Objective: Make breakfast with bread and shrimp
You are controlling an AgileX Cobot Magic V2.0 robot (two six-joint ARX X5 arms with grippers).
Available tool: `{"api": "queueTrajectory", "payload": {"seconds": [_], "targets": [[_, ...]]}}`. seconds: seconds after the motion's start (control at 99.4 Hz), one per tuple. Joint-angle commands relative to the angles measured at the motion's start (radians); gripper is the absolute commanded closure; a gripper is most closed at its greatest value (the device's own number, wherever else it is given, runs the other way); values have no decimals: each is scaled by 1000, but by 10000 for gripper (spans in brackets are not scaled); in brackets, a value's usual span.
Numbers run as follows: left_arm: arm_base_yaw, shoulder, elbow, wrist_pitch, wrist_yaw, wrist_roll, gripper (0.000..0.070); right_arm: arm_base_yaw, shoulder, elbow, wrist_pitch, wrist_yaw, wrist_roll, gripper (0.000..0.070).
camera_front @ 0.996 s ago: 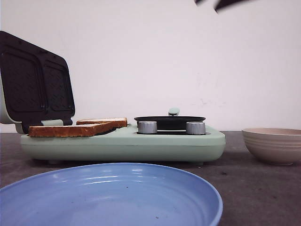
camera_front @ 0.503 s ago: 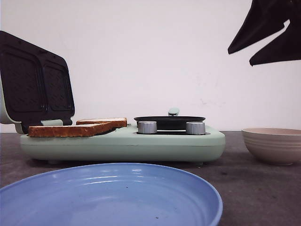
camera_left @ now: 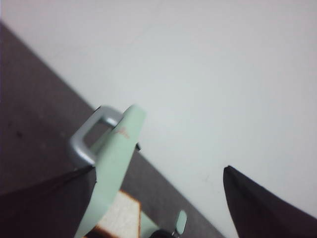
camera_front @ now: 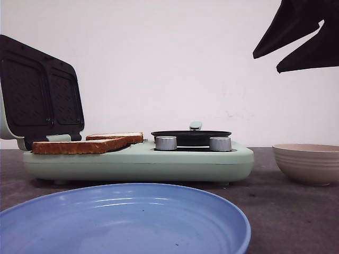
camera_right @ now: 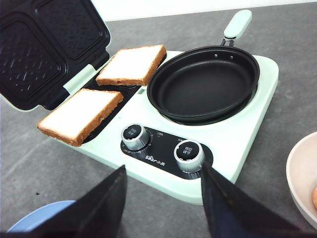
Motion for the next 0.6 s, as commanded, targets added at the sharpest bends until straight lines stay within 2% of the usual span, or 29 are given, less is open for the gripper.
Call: {"api": "queueTrajectory", "payload": {"seconds": [0.0,0.211,0.594], "targets": [[33,47,9,11,58,-51,213,7,6,7,16,-3,-14,423],[125,200,9,85,222,-109,214,7,6,7,31,-26,-19,423],[134,431,9,193,263,-131,213,7,7,7,39,-27,-20,423]]}}
